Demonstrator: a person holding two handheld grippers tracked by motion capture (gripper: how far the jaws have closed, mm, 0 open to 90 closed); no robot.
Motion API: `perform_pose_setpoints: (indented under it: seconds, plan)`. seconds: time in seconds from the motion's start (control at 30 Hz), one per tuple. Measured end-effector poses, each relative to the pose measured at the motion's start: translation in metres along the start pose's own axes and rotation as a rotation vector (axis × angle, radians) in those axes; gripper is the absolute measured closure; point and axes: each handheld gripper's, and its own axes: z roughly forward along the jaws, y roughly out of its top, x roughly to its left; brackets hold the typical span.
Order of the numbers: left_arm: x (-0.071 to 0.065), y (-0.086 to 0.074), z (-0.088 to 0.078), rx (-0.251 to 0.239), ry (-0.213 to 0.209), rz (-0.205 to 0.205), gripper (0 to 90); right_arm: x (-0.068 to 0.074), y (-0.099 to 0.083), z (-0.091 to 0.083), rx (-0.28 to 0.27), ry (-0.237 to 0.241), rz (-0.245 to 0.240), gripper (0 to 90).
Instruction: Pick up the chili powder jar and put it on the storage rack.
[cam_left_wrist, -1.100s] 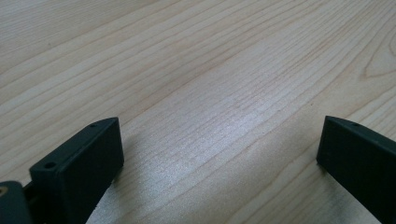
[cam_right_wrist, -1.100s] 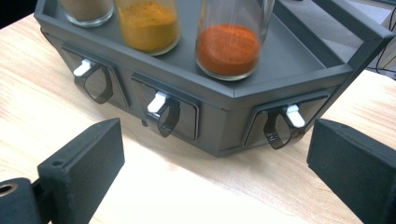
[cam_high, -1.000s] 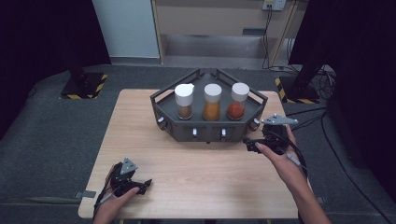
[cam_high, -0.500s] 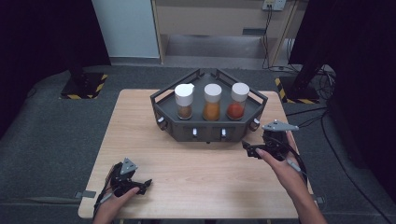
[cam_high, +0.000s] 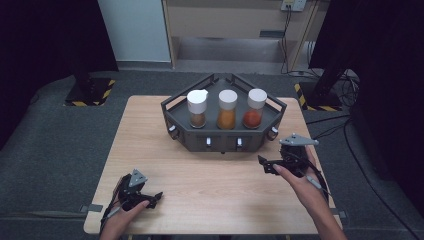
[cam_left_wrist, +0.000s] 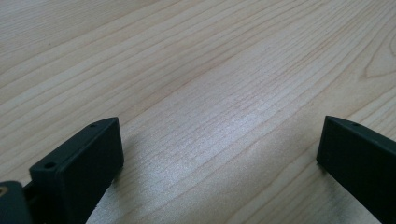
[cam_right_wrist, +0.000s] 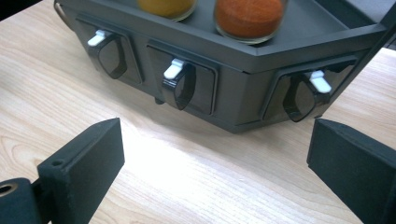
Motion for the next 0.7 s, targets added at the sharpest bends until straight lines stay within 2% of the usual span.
perform_pose_setpoints:
  seconds: [0.7]
  plan:
    - [0.000, 0.000, 0.000, 0.000, 0.000, 0.001, 0.0, 0.007, -0.013, 0.005, 0.013, 0.021, -0.001, 4.1]
